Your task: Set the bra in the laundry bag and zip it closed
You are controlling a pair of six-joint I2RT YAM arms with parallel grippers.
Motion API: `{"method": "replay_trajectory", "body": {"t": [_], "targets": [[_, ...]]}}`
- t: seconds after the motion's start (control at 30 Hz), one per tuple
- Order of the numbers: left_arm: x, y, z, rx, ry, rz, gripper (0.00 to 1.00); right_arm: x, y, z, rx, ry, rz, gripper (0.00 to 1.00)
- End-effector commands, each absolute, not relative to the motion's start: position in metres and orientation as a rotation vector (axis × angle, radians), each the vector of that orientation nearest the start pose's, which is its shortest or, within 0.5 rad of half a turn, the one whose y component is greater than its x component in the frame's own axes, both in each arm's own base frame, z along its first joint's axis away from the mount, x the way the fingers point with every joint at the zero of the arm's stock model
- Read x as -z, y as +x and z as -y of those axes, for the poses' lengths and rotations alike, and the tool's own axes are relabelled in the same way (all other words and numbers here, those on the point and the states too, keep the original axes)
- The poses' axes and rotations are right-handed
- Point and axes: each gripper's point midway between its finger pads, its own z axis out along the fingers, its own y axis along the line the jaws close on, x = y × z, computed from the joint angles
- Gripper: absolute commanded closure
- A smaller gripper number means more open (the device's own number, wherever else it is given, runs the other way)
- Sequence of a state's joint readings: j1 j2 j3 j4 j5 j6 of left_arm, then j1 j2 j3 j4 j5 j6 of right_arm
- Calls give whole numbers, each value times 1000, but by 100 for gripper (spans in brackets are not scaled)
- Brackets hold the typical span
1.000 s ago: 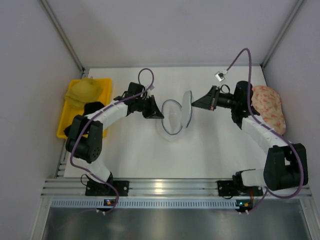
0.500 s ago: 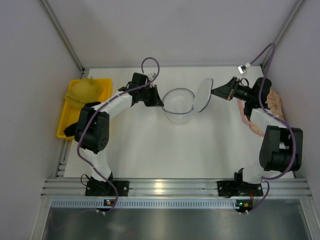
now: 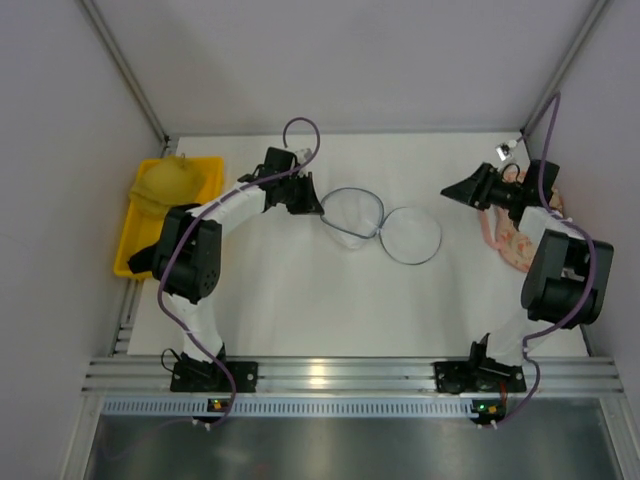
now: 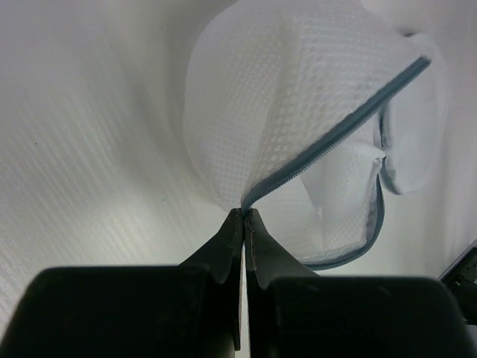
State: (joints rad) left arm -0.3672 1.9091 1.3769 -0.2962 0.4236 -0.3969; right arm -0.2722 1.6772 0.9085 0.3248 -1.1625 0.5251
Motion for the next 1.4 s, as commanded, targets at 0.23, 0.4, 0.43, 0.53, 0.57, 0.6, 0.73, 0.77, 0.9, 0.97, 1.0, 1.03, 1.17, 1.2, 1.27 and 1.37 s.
{"method": "replay_trajectory", "body": {"t": [0.23,0.4,0.43,0.53,0.57,0.6,0.73,0.77,0.9,0.97,1.0,1.03,1.17,1.2,1.27,1.37], "targets": [[-139,441,248,829,173,-2352,59,-178,349,-49,-962,-300,-2157,26],[-194,447,240,820,259,-2258,36,-179,327,-70,-893,-406,-2201,21],[-208,446,232,819,251,-2237,33,-178,321,-82,-897,-453,-2206,21],[-235,441,201,819,207,-2232,25,-184,303,-107,-874,-560,-2203,20],[-240,439,189,817,195,-2236,23,-186,299,-112,-866,-586,-2197,19],[-253,434,177,797,218,-2219,23,-187,295,-115,-848,-608,-2200,18],[-256,412,84,615,178,-2284,20,-198,279,-136,-818,-733,-2180,4],[-247,397,61,561,147,-2350,18,-198,276,-137,-814,-745,-2188,3],[-213,356,-18,233,253,-2491,12,-195,276,-129,-709,-808,-2229,0],[-201,344,-49,141,233,-2529,12,-191,275,-127,-667,-825,-2250,1],[-191,338,-58,117,268,-2554,12,-189,276,-123,-629,-830,-2261,0],[-184,335,-70,100,249,-2574,13,-188,275,-123,-616,-839,-2265,1],[-168,345,-91,58,238,-2629,19,-183,272,-123,-607,-850,-2292,1],[-164,357,-95,58,203,-2643,20,-178,270,-123,-610,-851,-2307,1],[-161,373,-98,73,163,-2643,25,-173,269,-126,-618,-849,-2319,1],[-161,407,-103,88,116,-2606,28,-155,267,-134,-654,-832,-2328,3]]}}
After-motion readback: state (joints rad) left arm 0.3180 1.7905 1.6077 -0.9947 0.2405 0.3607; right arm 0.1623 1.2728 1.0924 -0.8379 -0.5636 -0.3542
